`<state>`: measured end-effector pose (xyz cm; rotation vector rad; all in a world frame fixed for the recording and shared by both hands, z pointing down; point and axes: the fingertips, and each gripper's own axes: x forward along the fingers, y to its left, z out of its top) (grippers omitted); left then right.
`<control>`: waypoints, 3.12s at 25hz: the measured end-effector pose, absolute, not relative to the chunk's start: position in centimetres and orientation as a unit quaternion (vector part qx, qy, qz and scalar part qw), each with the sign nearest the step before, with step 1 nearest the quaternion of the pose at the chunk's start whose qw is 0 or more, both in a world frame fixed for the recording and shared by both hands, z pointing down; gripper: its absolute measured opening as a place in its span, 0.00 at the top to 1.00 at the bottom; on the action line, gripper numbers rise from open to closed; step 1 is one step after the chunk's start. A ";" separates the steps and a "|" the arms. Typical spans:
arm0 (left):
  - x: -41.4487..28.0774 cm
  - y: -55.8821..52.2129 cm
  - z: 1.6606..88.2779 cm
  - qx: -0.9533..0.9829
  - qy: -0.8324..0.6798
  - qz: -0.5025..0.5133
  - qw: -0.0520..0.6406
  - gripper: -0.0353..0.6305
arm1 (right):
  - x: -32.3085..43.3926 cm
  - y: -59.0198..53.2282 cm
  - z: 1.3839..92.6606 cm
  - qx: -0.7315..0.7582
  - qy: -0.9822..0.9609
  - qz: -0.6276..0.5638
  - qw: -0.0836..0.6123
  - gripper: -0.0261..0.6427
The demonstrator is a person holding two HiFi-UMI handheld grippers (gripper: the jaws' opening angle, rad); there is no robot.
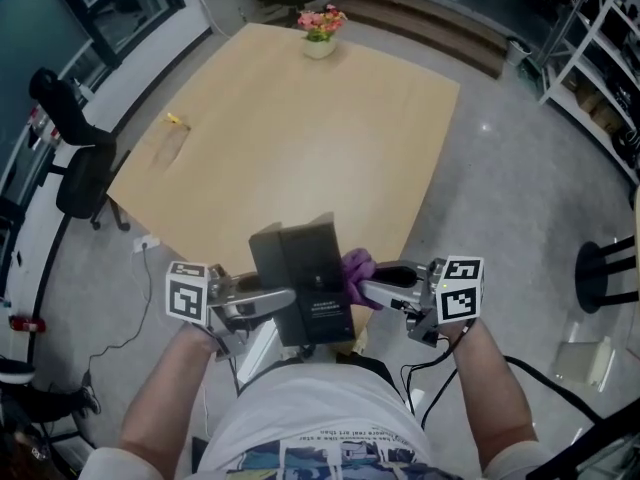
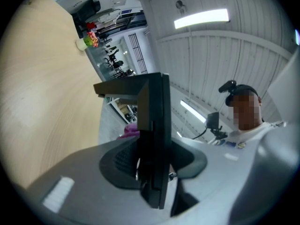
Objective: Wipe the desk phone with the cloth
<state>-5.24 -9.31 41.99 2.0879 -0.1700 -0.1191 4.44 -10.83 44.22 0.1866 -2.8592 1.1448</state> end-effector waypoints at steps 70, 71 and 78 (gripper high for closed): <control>-4.4 -12.1 47.2 0.833 -0.074 -0.029 0.547 0.68 | 9.5 -6.9 47.6 0.257 -0.910 0.290 0.144 0.83; -4.6 -12.3 47.8 0.837 -0.082 -0.017 0.540 0.68 | 10.0 -7.6 47.2 0.269 -0.909 0.285 0.138 0.83; -3.8 -12.9 50.7 0.828 -0.093 0.010 0.552 0.68 | 12.3 -9.9 46.9 0.325 -0.896 0.276 0.127 0.83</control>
